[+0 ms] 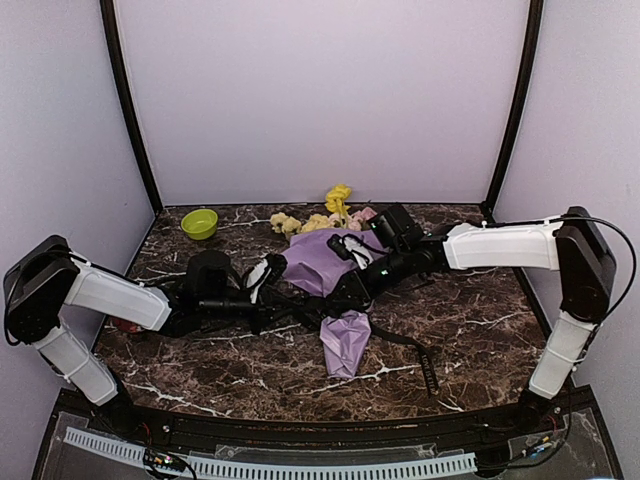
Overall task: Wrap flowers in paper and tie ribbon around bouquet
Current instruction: Cross the half-tied ribbon over the folded bouquet.
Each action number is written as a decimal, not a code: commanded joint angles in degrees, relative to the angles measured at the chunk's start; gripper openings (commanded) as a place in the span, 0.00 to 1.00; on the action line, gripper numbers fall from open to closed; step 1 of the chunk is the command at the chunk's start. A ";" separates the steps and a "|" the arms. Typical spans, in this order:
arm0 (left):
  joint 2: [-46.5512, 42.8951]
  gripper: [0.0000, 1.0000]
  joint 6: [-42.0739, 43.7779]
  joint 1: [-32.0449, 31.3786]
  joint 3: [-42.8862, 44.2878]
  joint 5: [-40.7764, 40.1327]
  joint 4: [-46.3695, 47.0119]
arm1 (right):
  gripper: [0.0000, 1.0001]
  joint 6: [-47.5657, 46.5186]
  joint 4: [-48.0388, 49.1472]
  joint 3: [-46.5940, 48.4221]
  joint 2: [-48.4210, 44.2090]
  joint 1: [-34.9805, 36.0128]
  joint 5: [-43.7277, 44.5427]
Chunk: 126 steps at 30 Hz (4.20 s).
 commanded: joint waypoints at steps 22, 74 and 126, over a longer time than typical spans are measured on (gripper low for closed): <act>0.96 0.00 -2.25 -1.10 -0.34 -4.84 5.02 | 0.39 -17.64 -0.68 1.51 6.62 0.46 -1.77; -3.30 0.00 -0.97 -1.10 -7.48 -11.69 8.08 | 0.00 -5.46 -4.70 4.98 7.45 -0.81 -0.26; 12.73 0.56 12.27 -1.01 22.45 -2.12 -18.84 | 0.18 3.39 1.84 -5.34 -5.66 -10.31 -3.12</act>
